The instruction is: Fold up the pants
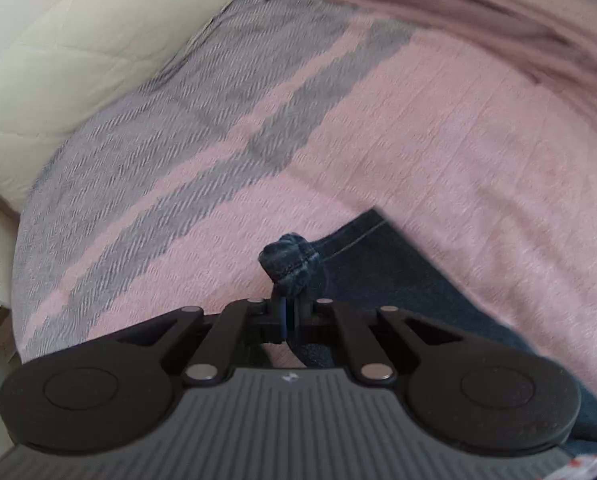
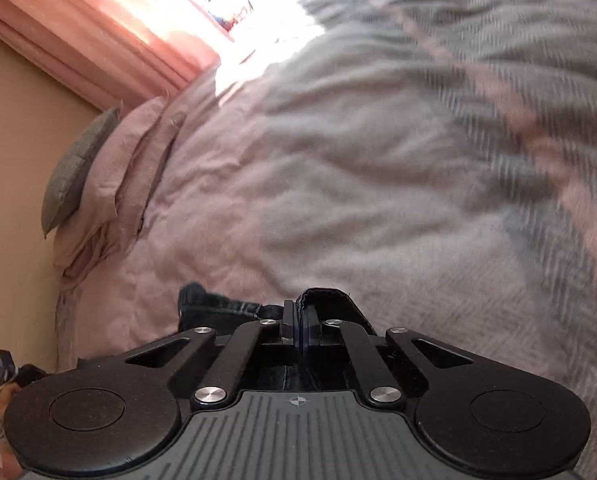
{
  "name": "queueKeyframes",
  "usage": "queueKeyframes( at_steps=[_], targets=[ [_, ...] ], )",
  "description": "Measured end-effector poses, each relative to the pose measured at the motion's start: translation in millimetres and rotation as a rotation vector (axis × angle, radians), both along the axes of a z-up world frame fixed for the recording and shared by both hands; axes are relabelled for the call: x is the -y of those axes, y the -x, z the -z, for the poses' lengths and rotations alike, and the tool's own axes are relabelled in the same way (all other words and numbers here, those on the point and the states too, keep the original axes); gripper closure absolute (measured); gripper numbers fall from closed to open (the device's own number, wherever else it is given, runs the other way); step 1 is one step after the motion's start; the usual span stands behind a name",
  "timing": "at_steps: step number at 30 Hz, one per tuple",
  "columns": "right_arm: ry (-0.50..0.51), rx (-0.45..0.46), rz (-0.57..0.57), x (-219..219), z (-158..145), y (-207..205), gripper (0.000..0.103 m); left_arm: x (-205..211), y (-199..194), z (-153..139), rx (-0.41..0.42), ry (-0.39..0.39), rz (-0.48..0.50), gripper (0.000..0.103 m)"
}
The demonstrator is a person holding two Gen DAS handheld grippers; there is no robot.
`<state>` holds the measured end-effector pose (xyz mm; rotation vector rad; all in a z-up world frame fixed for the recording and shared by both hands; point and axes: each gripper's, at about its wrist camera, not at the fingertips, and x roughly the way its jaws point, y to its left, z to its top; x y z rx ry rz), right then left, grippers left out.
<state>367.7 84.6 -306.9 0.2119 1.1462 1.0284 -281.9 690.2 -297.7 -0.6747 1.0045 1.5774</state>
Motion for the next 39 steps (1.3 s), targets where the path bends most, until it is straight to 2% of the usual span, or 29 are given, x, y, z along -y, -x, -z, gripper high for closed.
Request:
queueKeyframes(
  at_steps=[3,5,7,9,10,11,12,13,15,16,18,21,23,28,29,31,32,35,36,38,39],
  targets=[
    [-0.092,0.139,0.211,33.0,-33.8,-14.4,0.103,-11.0,-15.6,-23.7,0.077,-0.049,0.011,0.101],
    [-0.085,0.213,0.334,43.6,-44.7,-25.8,0.103,-25.3,-36.2,-37.0,0.148,-0.086,0.046,0.101],
    [-0.012,0.250,0.405,39.3,-40.4,-34.4,0.103,-44.4,-68.4,-47.0,0.211,-0.135,0.105,0.100],
    [0.136,0.226,0.450,28.6,-21.3,-45.9,0.103,-61.9,-98.7,-51.4,0.267,-0.174,0.134,0.089],
    [0.209,0.190,0.473,23.2,-8.5,-51.5,0.100,-69.9,-112.3,-51.6,0.292,-0.174,0.153,0.082],
    [0.291,0.169,0.503,20.6,4.7,-54.3,0.090,-76.6,-122.9,-52.3,0.298,-0.179,0.174,0.076],
    [0.346,0.176,0.534,18.5,10.5,-53.7,0.087,-79.1,-130.1,-52.0,0.294,-0.185,0.190,0.075],
    [0.357,0.184,0.554,20.6,12.1,-51.1,0.085,-81.9,-135.6,-51.6,0.283,-0.179,0.215,0.073],
    [0.303,0.197,0.573,28.4,7.1,-41.8,0.066,-81.4,-131.4,-49.3,0.287,-0.167,0.236,0.064],
    [0.295,0.201,0.583,31.0,2.4,-37.7,0.062,-80.7,-123.4,-47.0,0.292,-0.162,0.231,0.064],
    [0.278,0.198,0.590,34.9,-5.8,-29.2,0.060,-76.4,-102.5,-40.3,0.295,-0.148,0.195,0.064],
    [0.267,0.151,0.613,39.1,-7.4,-16.2,0.060,-72.6,-77.9,-13.7,0.360,-0.038,0.164,0.064],
    [0.274,0.128,0.630,39.4,-6.5,-4.7,0.060,-72.8,-70.0,7.1,0.401,0.000,0.133,0.064],
    [0.318,0.108,0.656,33.5,0.1,18.8,0.060,-95.2,-63.3,64.3,0.515,-0.019,-0.013,0.064],
    [0.324,0.105,0.657,31.3,1.3,22.4,0.060,-99.9,-67.6,71.6,0.530,-0.019,0.003,0.067],
    [0.341,0.114,0.653,25.8,1.8,27.1,0.060,-103.4,-79.8,80.6,0.524,-0.016,0.093,0.091],
    [0.350,0.122,0.648,22.7,0.7,28.6,0.060,-100.6,-85.7,77.1,0.498,-0.041,0.151,0.100],
    [0.370,0.161,0.626,11.1,-5.8,31.0,0.060,-85.7,-76.1,43.0,0.427,-0.233,0.248,0.100],
    [0.371,0.180,0.618,6.7,-9.3,31.5,0.060,-85.5,-64.0,32.1,0.430,-0.269,0.262,0.098],
    [0.352,0.207,0.588,-5.0,-14.6,32.4,0.060,-87.1,-44.5,26.6,0.416,-0.256,0.302,0.097],
    [0.346,0.218,0.567,-12.7,-15.9,33.4,0.060,-89.6,-40.1,35.2,0.376,-0.200,0.305,0.094]
  ],
)
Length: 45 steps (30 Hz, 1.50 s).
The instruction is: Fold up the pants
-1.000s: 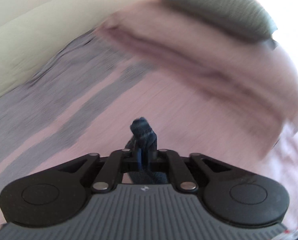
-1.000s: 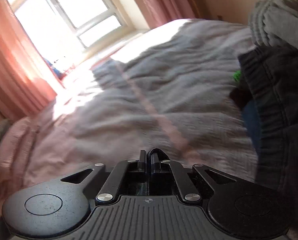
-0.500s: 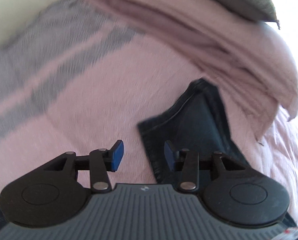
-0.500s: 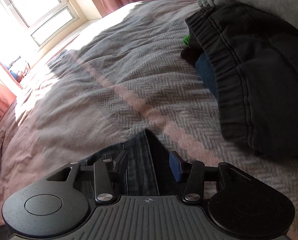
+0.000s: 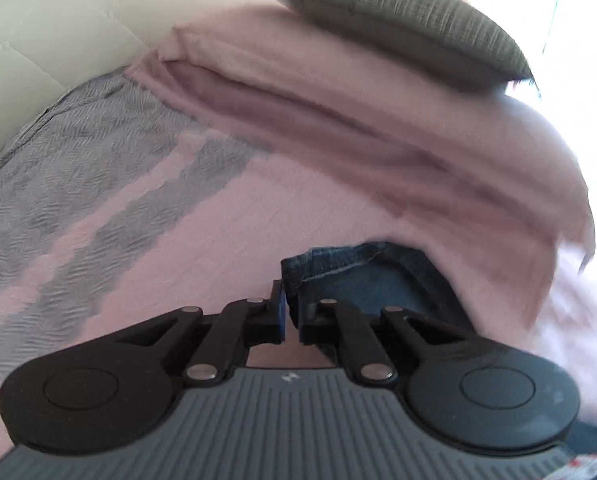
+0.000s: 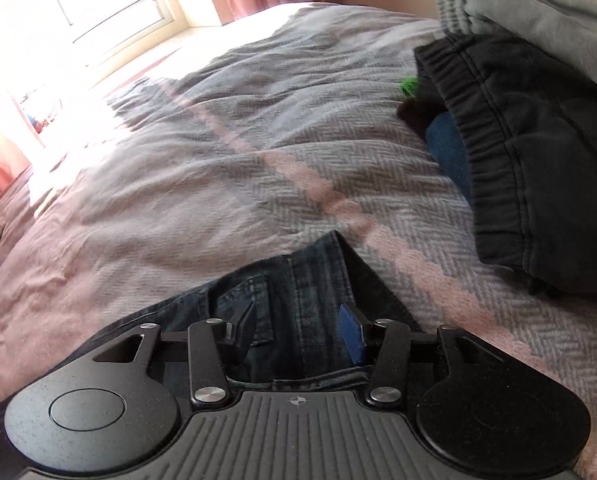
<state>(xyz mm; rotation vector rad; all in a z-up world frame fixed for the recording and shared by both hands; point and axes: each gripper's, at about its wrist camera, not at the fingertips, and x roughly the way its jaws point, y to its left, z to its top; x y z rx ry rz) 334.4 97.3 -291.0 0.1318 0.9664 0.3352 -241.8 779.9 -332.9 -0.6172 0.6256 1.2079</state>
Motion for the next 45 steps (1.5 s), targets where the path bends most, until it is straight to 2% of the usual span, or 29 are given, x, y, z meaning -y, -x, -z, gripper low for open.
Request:
queueKeyframes(
  at_steps=[1,2,3,4,5,7,9,11,14,17,18,20,22,25,27,28,29,30,31,33,37,39,41,42,43,44,45],
  targets=[
    [0.004,0.002,-0.031,-10.1,0.6,0.6,0.060,-3.2,-0.5,15.7,-0.087,0.072,0.006,0.091],
    [0.010,-0.003,-0.065,-20.3,2.5,1.6,0.059,-5.9,-3.5,31.5,-0.186,0.123,0.007,0.080],
    [0.022,-0.013,-0.111,-33.3,5.6,1.9,0.059,-5.8,-4.8,40.7,-0.255,0.141,0.006,0.063],
    [0.043,-0.023,-0.162,-48.1,8.1,2.8,0.059,-4.0,-3.6,40.5,-0.272,0.115,0.004,0.059],
    [0.060,-0.025,-0.214,-60.3,7.9,3.3,0.059,-4.0,-0.3,35.1,-0.252,0.097,-0.009,0.058],
    [0.083,0.008,-0.355,-85.6,5.0,6.6,0.058,-7.4,10.6,15.8,-0.209,0.062,-0.057,0.061],
    [0.120,0.034,-0.462,-109.4,3.5,7.5,0.058,-10.8,15.9,-7.6,-0.228,-0.012,-0.076,0.063],
    [0.134,0.043,-0.561,-133.2,5.7,8.1,0.058,-17.1,10.0,-29.5,-0.206,-0.075,-0.026,0.063],
    [0.160,0.043,-0.736,-171.3,15.4,10.9,0.057,-16.1,-43.0,-41.1,-0.227,-0.090,0.302,0.063],
    [0.210,0.048,-0.918,-204.3,30.3,17.3,0.057,19.7,-122.5,-26.9,-0.361,-0.129,0.759,0.059],
    [0.220,0.053,-0.966,-212.0,34.1,18.8,0.057,28.2,-140.5,-19.7,-0.390,-0.133,0.859,0.059],
    [0.237,0.053,-1.048,-226.6,41.9,19.0,0.057,38.4,-171.9,-1.1,-0.445,-0.101,1.024,0.059],
    [0.260,0.070,-1.093,-236.6,47.2,16.6,0.057,45.2,-188.8,13.8,-0.513,-0.098,1.143,0.059],
    [0.242,0.036,-1.136,-244.3,58.5,7.6,0.057,42.5,-198.7,31.1,-0.595,-0.079,1.240,0.059],
    [0.240,-0.007,-1.150,-248.2,69.9,3.3,0.057,37.0,-201.0,41.8,-0.614,-0.047,1.264,0.061],
    [0.239,-0.026,-1.168,-249.7,74.7,3.3,0.058,41.1,-201.1,44.3,-0.630,-0.039,1.280,0.066],
    [0.243,-0.026,-1.185,-250.0,77.8,4.3,0.062,43.4,-201.3,45.0,-0.639,-0.038,1.313,0.088],
    [0.240,-0.012,-1.205,-249.5,77.1,7.4,0.087,46.4,-203.1,46.6,-0.662,-0.050,1.334,0.103],
    [0.236,-0.003,-1.218,-249.0,76.0,9.0,0.093,50.1,-202.2,47.6,-0.688,-0.085,1.352,0.103],
    [0.218,0.040,-1.213,-245.8,68.5,12.2,0.098,54.5,-197.3,42.8,-0.692,-0.124,1.355,0.103],
    [0.167,0.167,-1.149,-236.3,42.1,12.8,0.099,41.7,-197.2,12.4,-0.553,-0.235,1.216,0.103],
    [0.146,0.172,-1.076,-236.4,41.1,6.0,0.097,30.5,-208.0,8.6,-0.492,-0.224,1.155,0.102],
    [0.194,0.097,-1.005,-247.4,61.0,0.7,0.091,29.9,-223.9,26.3,-0.540,-0.208,1.110,0.099],
    [0.257,0.075,-0.977,-255.1,73.8,2.6,0.081,31.3,-230.9,37.5,-0.586,-0.220,1.076,0.094],
    [0.306,0.085,-0.967,-260.1,80.8,7.4,0.077,29.6,-233.0,42.3,-0.589,-0.213,1.020,0.092],
    [0.347,0.122,-0.954,-263.1,81.0,13.2,0.070,24.4,-229.9,40.0,-0.545,-0.192,0.967,0.088],
    [0.365,0.162,-0.932,-263.6,76.4,18.7,0.064,15.2,-219.8,32.2,-0.461,-0.165,0.914,0.083]
  ],
)
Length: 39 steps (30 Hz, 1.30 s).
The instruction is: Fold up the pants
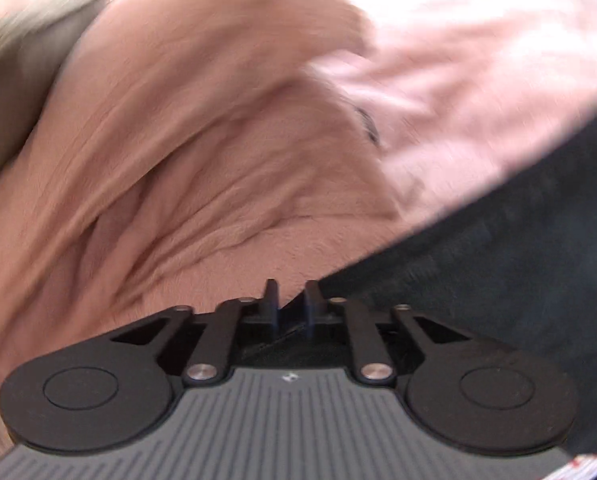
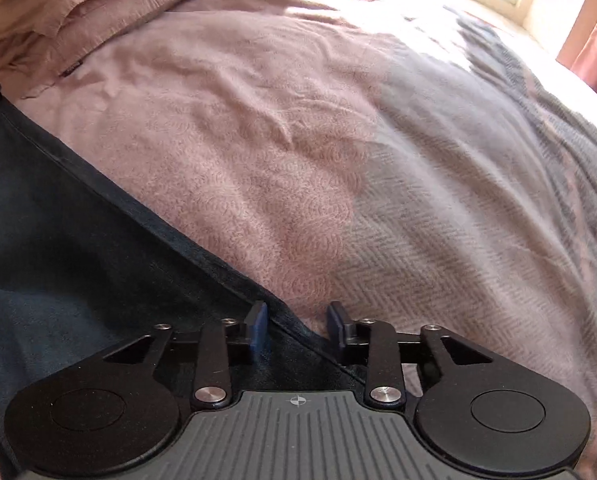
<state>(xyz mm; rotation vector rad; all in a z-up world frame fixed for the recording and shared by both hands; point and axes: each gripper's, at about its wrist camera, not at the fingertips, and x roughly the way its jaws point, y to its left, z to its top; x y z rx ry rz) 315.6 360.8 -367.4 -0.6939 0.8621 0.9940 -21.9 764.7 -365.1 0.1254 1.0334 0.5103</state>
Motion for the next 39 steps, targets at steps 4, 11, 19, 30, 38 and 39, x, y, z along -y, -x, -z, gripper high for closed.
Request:
queueKeyframes(
  at_steps=[4,11,19,30,38,39],
  targets=[
    [-0.179,0.049,0.148,29.7,-37.0,6.8,0.050,-47.9,49.4,-31.5,0.144,0.063,-0.211,0.074],
    [-0.233,-0.023,0.443,94.8,-53.7,10.7,0.048,-95.9,94.8,-13.0,0.131,0.203,-0.424,0.039],
    [-0.246,-0.027,0.880,209.8,-62.7,4.7,0.048,-86.1,70.7,17.4,0.145,0.027,-0.443,0.095],
    [-0.197,-0.060,1.006,296.5,-69.7,68.6,0.048,-75.9,72.3,-3.9,0.085,-0.191,-0.507,0.082],
    [-0.220,-0.151,1.089,361.2,-84.6,141.7,0.048,15.6,203.7,-57.5,0.223,0.087,-0.695,0.058],
    [-0.223,-0.153,1.108,373.5,-86.1,153.2,0.048,36.2,223.4,-57.2,0.204,0.104,-0.706,0.058]
  ],
)
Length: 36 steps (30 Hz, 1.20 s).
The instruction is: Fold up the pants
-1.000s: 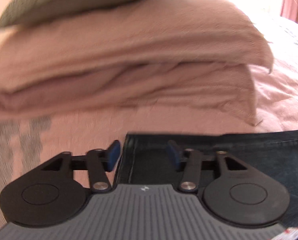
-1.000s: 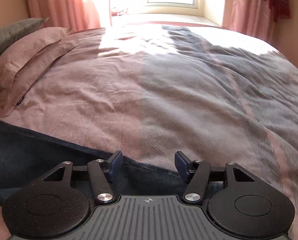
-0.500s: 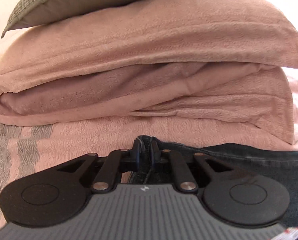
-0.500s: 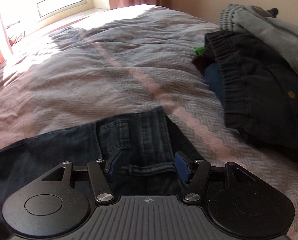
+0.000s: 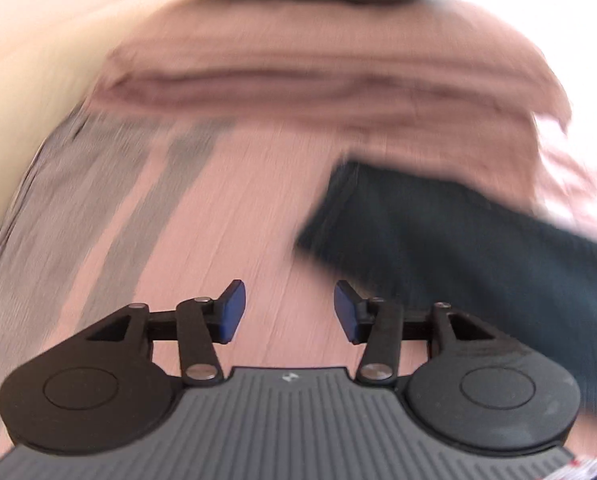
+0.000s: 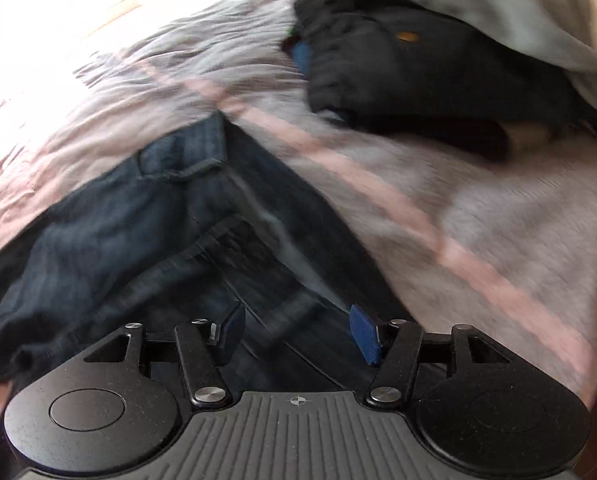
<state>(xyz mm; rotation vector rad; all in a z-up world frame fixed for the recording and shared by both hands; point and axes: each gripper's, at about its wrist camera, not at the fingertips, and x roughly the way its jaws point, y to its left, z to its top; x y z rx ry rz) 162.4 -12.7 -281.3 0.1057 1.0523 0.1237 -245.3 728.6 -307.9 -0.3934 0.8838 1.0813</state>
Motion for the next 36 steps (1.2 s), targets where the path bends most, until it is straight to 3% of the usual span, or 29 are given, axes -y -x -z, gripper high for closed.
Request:
queueKeyframes(
  at_steps=[3,6,8,11,14,17,20,23,25,26,27,28,29,30,33,35,36],
  targets=[
    [-0.035,-0.006,0.098,43.0,-1.0,36.8,0.046,50.0,53.1,3.1,-0.025,0.078,-0.047,0.058],
    [-0.134,-0.043,0.218,83.8,11.9,62.6,0.044,86.9,97.2,1.5,-0.027,0.136,-0.106,0.058],
    [-0.255,-0.054,0.290,102.2,26.3,73.6,0.044,100.7,116.8,-3.5,-0.032,0.133,-0.121,0.058],
    [-0.323,-0.022,0.359,108.9,32.0,86.4,0.044,112.8,142.2,-15.4,-0.051,0.111,-0.078,0.058],
    [-0.303,-0.006,0.356,105.0,26.1,97.7,0.043,108.6,155.6,-26.2,-0.052,0.112,0.027,0.057],
    [-0.258,-0.013,0.352,97.4,15.0,102.5,0.043,97.3,157.3,-28.2,-0.039,0.130,0.131,0.050],
    [-0.227,-0.026,0.339,90.9,8.6,103.3,0.043,84.2,148.8,-14.6,-0.052,0.173,0.228,0.037],
    [-0.169,-0.023,0.289,76.1,5.6,101.7,0.043,65.1,144.9,11.5,-0.114,0.175,0.251,0.037],
    [-0.136,-0.025,0.271,65.4,6.5,101.1,0.043,52.5,148.8,29.5,-0.092,0.256,0.235,0.056],
    [-0.123,-0.028,0.270,60.2,7.1,101.2,0.043,50.6,150.4,35.0,-0.070,0.277,0.243,0.084],
    [-0.113,-0.029,0.274,56.1,7.0,102.0,0.043,50.7,150.4,39.6,-0.069,0.287,0.258,0.091],
    [-0.104,-0.028,0.280,52.5,6.0,103.1,0.043,52.4,151.0,41.1,-0.072,0.269,0.275,0.092],
    [-0.101,-0.023,0.285,48.4,4.9,103.0,0.043,55.4,152.1,39.8,-0.068,0.246,0.295,0.100],
    [-0.105,-0.017,0.283,45.2,3.0,103.1,0.043,57.4,154.8,36.3,-0.061,0.216,0.293,0.100],
    [-0.087,0.016,0.257,33.6,-5.8,99.9,0.043,47.3,171.4,9.9,0.069,0.109,0.187,0.100],
    [-0.074,0.045,0.236,25.9,-11.4,97.4,0.043,31.4,174.4,1.0,0.138,0.096,0.142,0.099],
    [-0.069,0.054,0.224,21.8,-13.3,96.3,0.043,23.3,169.4,2.8,0.134,0.084,0.124,0.103]
  ],
)
